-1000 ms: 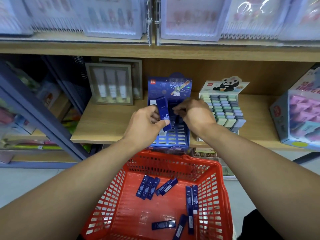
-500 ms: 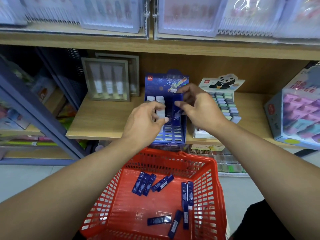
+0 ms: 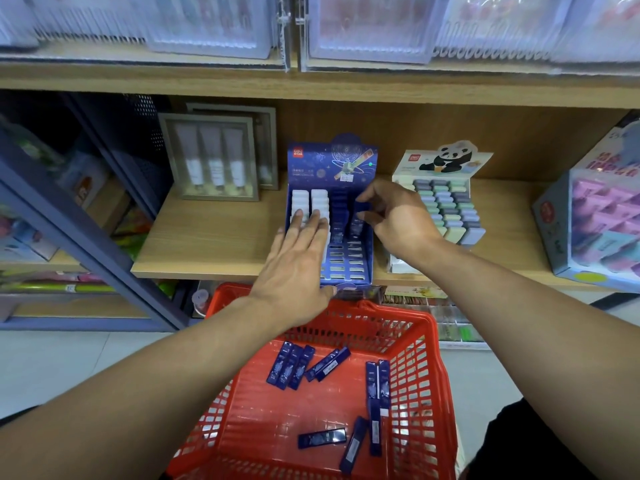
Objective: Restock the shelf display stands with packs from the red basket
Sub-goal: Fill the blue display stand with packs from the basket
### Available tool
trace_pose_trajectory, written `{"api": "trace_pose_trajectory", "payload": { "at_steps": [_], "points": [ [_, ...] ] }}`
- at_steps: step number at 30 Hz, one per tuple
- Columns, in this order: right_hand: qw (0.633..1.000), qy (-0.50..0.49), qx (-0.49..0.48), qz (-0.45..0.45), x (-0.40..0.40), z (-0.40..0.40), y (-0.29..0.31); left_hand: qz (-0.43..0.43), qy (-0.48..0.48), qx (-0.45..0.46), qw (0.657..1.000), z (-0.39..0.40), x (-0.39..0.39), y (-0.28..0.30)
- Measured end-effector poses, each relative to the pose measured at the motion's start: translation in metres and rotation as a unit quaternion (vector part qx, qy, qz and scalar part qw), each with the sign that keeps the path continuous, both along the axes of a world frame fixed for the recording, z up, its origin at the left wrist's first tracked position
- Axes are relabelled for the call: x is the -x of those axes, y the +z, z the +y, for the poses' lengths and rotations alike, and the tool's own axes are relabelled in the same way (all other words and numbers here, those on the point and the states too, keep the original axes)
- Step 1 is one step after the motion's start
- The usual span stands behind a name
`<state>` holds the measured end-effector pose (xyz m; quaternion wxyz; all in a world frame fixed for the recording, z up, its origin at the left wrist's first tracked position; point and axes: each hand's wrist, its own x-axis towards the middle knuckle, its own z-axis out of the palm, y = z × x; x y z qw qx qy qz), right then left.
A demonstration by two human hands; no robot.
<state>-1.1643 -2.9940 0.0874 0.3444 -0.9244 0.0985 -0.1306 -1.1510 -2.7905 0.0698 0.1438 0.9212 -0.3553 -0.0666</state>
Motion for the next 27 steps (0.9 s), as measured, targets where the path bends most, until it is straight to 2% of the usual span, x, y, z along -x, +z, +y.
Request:
{"api": "trace_pose_trajectory", "payload": {
  "at_steps": [8, 15, 20, 27],
  "points": [
    [0.999, 0.024, -0.011, 0.042, 0.003, -0.007, 0.006, 0.005, -0.008, 0.001, 1.0, 0.0, 0.0, 0.002],
    [0.992, -0.014, 0.118, 0.031, -0.003, -0.01, 0.006, 0.0, -0.01, -0.001, 1.0, 0.002, 0.001, 0.003],
    [0.99, -0.061, 0.116, 0.047, -0.006, -0.006, 0.006, 0.008, -0.016, 0.006, 1.0, 0.003, 0.0, 0.003],
    [0.982, -0.051, 0.155, 0.093, -0.01, 0.0, 0.003, 0.019, -0.023, 0.016, 0.999, 0.004, -0.002, 0.003]
  ]
}}
